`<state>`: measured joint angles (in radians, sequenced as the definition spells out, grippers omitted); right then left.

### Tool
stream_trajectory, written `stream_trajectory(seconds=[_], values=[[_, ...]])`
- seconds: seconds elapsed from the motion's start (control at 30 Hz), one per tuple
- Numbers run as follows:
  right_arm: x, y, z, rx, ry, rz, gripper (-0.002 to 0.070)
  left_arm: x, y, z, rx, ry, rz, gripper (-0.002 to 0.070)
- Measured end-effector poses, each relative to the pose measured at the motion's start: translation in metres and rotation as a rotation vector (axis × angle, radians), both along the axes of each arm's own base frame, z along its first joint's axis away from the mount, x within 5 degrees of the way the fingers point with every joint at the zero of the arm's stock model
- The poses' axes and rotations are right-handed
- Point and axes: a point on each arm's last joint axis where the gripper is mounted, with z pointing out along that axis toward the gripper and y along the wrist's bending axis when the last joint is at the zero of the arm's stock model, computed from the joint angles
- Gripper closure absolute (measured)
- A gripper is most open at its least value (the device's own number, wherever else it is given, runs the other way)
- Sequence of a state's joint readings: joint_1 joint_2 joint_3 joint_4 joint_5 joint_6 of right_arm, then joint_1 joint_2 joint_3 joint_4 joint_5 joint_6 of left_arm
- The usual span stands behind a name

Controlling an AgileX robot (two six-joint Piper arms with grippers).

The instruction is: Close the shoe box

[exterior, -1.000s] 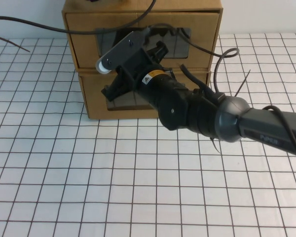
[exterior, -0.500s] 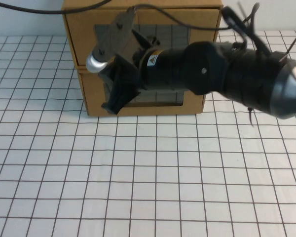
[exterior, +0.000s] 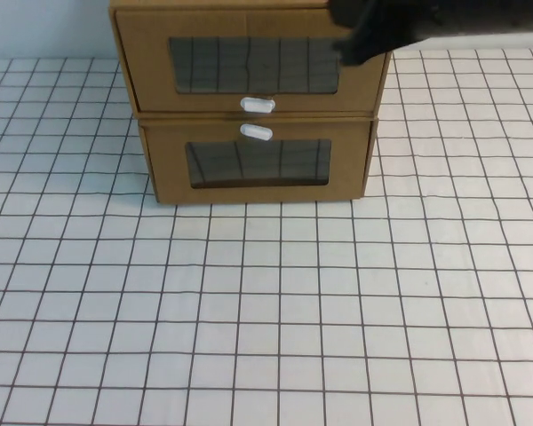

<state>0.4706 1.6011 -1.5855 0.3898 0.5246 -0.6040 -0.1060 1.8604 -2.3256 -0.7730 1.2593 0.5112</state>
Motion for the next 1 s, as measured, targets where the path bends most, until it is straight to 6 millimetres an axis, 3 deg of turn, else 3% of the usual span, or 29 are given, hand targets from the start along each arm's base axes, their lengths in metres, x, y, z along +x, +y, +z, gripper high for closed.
stream_trajectory(seconds=[0.13,0.3,0.43,0.67,0.83,1.0], values=[[-0.003,-0.056,0.025,0.051,0.004,-0.119,0.0689,-0.026,0.003,0.024,-0.012,-0.051,0.016,0.068],[-0.036,-0.115,0.073,0.163,-0.097,-0.257,0.0689,-0.068,0.009,0.057,-0.028,-0.128,0.032,0.068],[-0.075,-0.135,0.101,0.187,-0.176,-0.291,0.0689,-0.107,0.016,0.082,-0.021,-0.2,0.076,0.068],[-0.136,-0.139,0.129,0.206,-0.247,-0.257,0.0689,-0.183,0.034,0.117,0.011,-0.335,0.194,0.068],[-0.164,-0.143,0.119,0.24,-0.279,-0.279,0.0689,-0.237,0.044,0.118,0.037,-0.376,0.244,0.068],[-0.183,-0.148,0.07,0.281,-0.242,-0.33,0.0689,-0.272,0.053,0.085,0.093,-0.309,0.288,0.068]])
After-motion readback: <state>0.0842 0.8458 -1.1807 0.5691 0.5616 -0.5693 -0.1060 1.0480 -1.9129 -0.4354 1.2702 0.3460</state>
